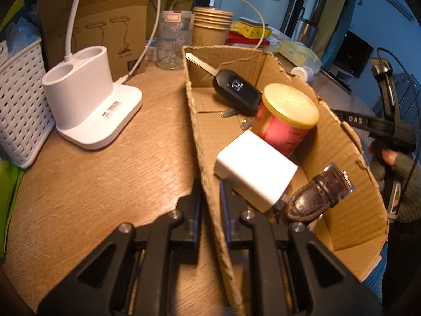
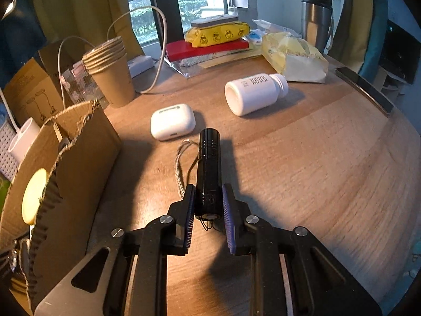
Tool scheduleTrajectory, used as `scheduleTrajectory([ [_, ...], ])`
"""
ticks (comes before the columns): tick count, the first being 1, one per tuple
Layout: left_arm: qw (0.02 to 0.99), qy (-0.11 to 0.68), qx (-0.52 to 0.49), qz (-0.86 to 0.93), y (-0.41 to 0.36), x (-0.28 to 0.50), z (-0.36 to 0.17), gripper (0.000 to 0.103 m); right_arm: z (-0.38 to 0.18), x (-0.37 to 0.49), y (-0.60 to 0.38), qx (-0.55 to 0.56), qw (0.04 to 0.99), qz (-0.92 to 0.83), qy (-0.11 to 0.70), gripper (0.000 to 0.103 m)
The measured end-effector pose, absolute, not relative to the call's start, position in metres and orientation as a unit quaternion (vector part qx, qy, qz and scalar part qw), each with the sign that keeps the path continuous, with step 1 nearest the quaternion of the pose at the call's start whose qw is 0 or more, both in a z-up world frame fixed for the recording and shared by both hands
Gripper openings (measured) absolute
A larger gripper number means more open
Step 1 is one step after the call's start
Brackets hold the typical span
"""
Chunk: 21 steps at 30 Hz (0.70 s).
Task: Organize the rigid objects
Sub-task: 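Close the right gripper on the flashlight and lift it, then carry the flashlight into the box and release it beside the charger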
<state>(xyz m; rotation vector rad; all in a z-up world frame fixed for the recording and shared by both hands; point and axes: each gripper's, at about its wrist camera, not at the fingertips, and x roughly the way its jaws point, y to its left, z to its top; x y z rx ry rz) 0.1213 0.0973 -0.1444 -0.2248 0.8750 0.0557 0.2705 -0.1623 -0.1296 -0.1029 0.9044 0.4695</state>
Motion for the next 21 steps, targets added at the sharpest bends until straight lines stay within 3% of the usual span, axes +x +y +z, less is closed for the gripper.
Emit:
scheduleTrajectory([
  [4,0.899,0.423,-0.109,0.027,0.097,0.121,-0.144,0.014,-0.131,0.272,-0.163,-0.052,0.871,0.222,0.435,0.025],
  [7,0.899,0.423,-0.109,0.027,0.097,0.121,-0.144,0.014,-0.131,0.276,-0.16,-0.06,0.871,0.219,0.435,0.043],
  [11,0.899,0.423,-0.109,0.027,0.097,0.121,-0.144,0.014,-0.133,0.287,-0.153,-0.067,0.872,0.215,0.434,0.045],
  [15,0.899,0.423,-0.109,0.027,0.097,0.121,-0.144,0.014,-0.135,0.297,-0.149,-0.074,0.877,0.205,0.428,0.043],
  [17,0.899,0.423,-0.109,0.027,0.097,0.121,-0.144,0.014,-0.135,0.299,-0.151,-0.071,0.878,0.203,0.428,0.022],
  [21,0.899,0.423,-0.109,0.027,0.097,0.121,-0.144,0.014,-0.133,0.297,-0.153,-0.071,0.875,0.209,0.43,0.022],
])
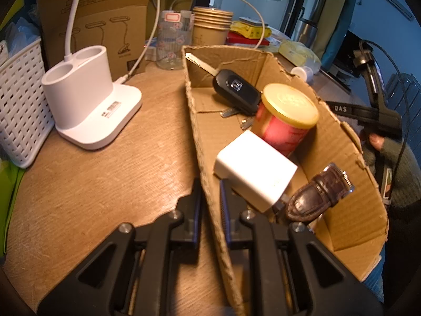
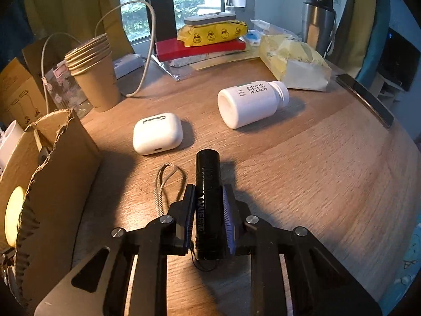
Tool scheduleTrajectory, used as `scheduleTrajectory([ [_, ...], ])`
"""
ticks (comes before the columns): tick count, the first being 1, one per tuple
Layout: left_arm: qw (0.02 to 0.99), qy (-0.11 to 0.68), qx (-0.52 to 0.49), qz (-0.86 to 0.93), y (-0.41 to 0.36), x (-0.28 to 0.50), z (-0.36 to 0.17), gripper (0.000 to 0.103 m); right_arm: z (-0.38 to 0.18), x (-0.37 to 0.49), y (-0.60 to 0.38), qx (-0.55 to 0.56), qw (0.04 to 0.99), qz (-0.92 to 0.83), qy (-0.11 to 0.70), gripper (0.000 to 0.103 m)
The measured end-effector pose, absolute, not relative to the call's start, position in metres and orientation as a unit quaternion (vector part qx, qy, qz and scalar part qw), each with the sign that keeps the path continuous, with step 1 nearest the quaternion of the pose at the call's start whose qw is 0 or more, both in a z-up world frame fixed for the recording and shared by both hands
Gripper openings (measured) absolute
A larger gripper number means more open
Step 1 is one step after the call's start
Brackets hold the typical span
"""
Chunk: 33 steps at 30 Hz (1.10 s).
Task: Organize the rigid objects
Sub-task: 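Carry the flashlight into the box and release it beside the charger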
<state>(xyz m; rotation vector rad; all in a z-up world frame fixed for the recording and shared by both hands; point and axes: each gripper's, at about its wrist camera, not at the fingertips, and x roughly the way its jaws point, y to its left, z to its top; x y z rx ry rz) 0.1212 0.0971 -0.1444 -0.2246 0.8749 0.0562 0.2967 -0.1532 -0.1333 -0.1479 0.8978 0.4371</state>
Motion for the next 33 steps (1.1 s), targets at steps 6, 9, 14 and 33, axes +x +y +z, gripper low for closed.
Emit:
scheduleTrajectory([
  [6,0.899,0.423,-0.108,0.027,0.097,0.121,-0.144,0.014,-0.119,0.282,-0.15,-0.076,0.878,0.225,0.415,0.021],
  [9,0.899,0.423,-0.108,0.027,0.097,0.121,-0.144,0.014,-0.102,0.273,-0.145,-0.079,0.882,0.238,0.399,0.021],
  [14,0.899,0.423,-0.108,0.027,0.097,0.121,-0.144,0.014,-0.072,0.257,-0.137,-0.087,0.888,0.257,0.37,0.022],
  [33,0.899,0.423,-0.108,0.027,0.097,0.121,-0.144,0.014,0.018,0.188,-0.049,-0.138,0.87,0.374,0.289,0.021],
])
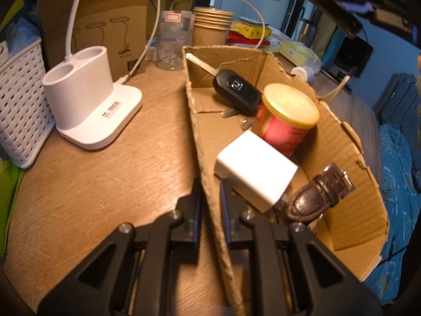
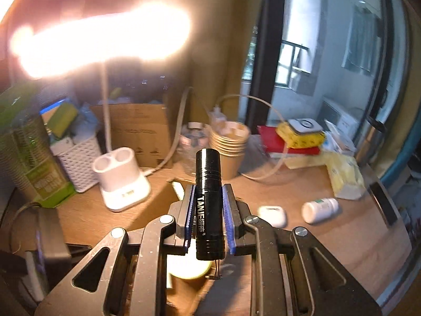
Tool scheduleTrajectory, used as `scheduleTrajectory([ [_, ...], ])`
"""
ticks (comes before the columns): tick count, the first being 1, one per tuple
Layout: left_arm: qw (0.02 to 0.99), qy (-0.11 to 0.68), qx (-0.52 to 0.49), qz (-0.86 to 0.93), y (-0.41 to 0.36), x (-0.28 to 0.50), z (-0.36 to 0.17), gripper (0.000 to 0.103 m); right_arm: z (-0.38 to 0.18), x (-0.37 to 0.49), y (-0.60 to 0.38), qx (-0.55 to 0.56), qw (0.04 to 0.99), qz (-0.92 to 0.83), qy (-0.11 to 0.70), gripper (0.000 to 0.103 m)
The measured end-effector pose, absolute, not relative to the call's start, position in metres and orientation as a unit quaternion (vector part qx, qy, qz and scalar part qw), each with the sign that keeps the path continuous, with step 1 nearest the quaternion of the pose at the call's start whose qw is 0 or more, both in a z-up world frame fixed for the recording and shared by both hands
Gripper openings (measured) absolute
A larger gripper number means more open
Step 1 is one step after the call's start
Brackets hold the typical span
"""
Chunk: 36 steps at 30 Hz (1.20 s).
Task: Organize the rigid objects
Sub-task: 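Carry the flashlight into the box and release it beside the charger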
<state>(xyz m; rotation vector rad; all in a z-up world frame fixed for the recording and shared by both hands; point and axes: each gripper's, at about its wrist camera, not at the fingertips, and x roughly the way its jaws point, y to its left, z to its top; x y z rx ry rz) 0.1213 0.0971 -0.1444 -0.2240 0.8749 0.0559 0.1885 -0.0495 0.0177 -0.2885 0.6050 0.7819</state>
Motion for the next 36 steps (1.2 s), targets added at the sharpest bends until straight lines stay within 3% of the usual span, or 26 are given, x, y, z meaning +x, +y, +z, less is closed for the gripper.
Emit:
scheduleTrajectory([
  [15,0.899,0.423,-0.108,0.027,0.097,0.121,-0.144,0.014,-0.012,0.162,0.012,-0.157,0.817,0.447,0.327,0.022],
  [36,0.9,0.421,-0.105,0.027,0.1,0.12,-0.142,0.014,-0.059,0.196,0.007,-0.087,0.758,0.476,0.437,0.022],
])
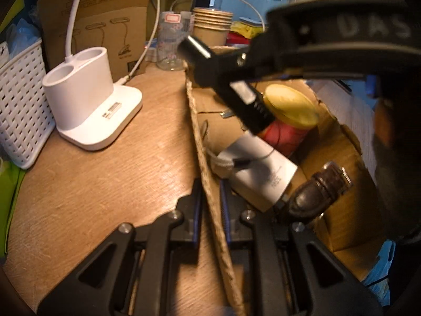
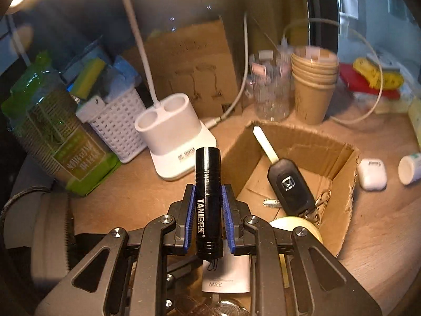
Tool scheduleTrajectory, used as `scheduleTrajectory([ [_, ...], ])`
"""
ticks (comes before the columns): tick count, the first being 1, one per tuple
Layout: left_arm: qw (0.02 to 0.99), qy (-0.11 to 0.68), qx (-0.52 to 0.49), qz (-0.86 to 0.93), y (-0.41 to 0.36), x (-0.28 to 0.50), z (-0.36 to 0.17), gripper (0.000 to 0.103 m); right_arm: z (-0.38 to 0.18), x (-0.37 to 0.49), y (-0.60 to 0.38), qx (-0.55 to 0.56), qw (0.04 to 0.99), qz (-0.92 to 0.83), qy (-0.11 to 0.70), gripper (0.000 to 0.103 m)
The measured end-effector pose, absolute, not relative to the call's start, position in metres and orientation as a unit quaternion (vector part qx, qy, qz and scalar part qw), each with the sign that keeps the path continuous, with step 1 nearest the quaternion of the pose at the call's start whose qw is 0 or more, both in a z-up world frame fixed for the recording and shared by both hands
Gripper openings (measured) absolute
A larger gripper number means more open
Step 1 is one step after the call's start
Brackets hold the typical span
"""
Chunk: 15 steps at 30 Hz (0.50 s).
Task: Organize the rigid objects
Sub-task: 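Carry the flashlight into the box and release it beside the charger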
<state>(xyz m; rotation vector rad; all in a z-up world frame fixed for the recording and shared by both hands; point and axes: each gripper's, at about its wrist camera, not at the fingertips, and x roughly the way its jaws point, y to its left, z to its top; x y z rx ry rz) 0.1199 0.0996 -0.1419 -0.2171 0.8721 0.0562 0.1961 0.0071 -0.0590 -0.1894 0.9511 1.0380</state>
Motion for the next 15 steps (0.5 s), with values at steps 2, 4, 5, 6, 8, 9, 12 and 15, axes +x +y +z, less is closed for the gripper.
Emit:
scheduleTrajectory([
  [2,0.9,0.422,-0.106,0.027,0.1,0.119,-0.141,0.014,-0.059,0.196,0.009,-0.098,0.76,0.471,0.438,0.022],
  [4,0.9,0.422,-0.105,0.027,0.099,0.118,-0.141,0.014,-0.062,0.194,0.014,-0.112,0.751,0.475,0.444,0.022],
  [5,0.9,0.422,-0.106,0.028,0.099,0.118,-0.141,0.014,-0.064,0.193,0.016,-0.12,0.749,0.474,0.447,0.022],
  [6,0.9,0.422,-0.107,0.028,0.1,0.118,-0.141,0.014,-0.065,0.193,0.018,-0.126,0.749,0.471,0.449,0.022],
  [8,0.9,0.422,-0.107,0.028,0.1,0.118,-0.14,0.014,-0.065,0.193,0.019,-0.131,0.748,0.47,0.45,0.022],
  [9,0.9,0.422,-0.107,0.028,0.1,0.118,-0.14,0.014,-0.066,0.193,0.019,-0.132,0.748,0.469,0.451,0.022],
  [12,0.9,0.422,-0.106,0.028,0.1,0.118,-0.14,0.014,-0.068,0.194,0.018,-0.129,0.748,0.466,0.455,0.022],
  [15,0.9,0.422,-0.106,0.028,0.099,0.118,-0.14,0.014,-0.069,0.193,0.019,-0.13,0.748,0.464,0.456,0.022],
])
